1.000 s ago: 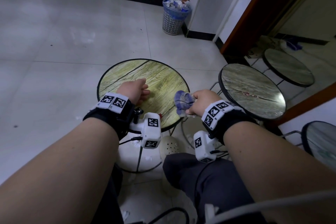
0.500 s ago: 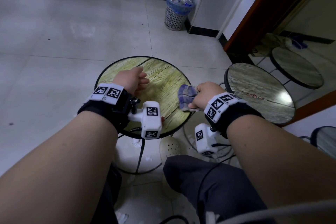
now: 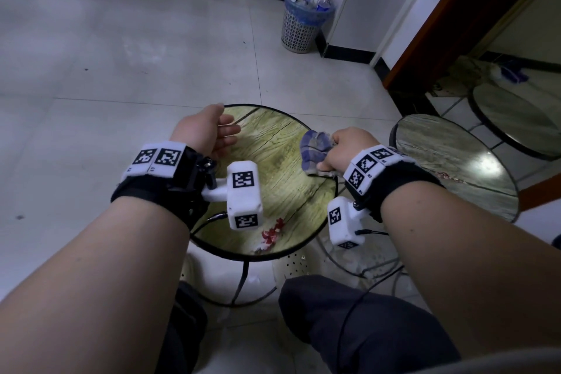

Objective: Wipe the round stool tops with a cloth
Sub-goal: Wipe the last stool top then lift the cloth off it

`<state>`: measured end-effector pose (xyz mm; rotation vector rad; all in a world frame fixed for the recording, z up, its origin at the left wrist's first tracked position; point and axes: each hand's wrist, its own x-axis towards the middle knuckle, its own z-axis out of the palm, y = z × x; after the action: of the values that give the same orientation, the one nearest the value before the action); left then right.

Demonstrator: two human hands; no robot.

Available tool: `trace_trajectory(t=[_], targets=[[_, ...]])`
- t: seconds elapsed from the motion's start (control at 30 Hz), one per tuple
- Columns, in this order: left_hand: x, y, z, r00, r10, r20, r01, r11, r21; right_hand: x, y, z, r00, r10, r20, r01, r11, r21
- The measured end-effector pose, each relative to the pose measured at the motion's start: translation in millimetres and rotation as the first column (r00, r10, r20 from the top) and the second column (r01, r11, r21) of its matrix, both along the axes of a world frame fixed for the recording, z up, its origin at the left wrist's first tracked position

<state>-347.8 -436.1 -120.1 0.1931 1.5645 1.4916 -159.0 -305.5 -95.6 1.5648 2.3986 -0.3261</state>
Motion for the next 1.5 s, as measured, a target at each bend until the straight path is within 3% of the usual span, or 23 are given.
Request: trace_trajectory(t=[0.8, 1.0, 1.1, 1.17, 1.23, 1.37, 1.4, 1.5], targets=[[-7, 13, -1, 0.998, -0.001, 0.062, 0.001, 1.0, 0.003, -61, 30, 11, 0.991, 0.119, 0.067, -0.118, 0.993, -0.015], [-11, 12, 2, 0.996, 0.032, 0.08, -0.033, 0.999, 0.009, -72, 32, 12, 0.997, 0.065, -0.041, -0.064, 0.998, 0.01], [-16, 11, 5, 0.992, 0.102, 0.078, -0.103, 0.995, 0.013, -71, 38, 20, 0.985, 0.034, -0.17, -0.03, 0.999, 0.027], [-23, 9, 5, 0.976, 0.211, 0.058, -0.213, 0.976, 0.045, -71, 43, 23, 0.985, 0.042, -0.167, -0.036, 0.999, 0.041], [-33, 7, 4, 0.948, 0.316, -0.026, -0.314, 0.948, 0.056, -71, 46, 25, 0.988, 0.011, -0.152, -0.001, 0.998, 0.067], [-54, -8, -1, 0.886, 0.392, -0.247, -0.425, 0.901, -0.093, -68, 49, 28, 0.987, -0.043, -0.155, 0.068, 0.985, 0.158], [-59, -10, -5, 0.89, 0.38, -0.252, -0.419, 0.9, -0.124, -70, 49, 27, 0.989, -0.033, -0.146, 0.059, 0.982, 0.177], [-72, -11, -14, 0.892, 0.445, -0.08, -0.452, 0.88, -0.144, -77, 47, 18, 0.996, -0.016, -0.083, 0.03, 0.984, 0.175]])
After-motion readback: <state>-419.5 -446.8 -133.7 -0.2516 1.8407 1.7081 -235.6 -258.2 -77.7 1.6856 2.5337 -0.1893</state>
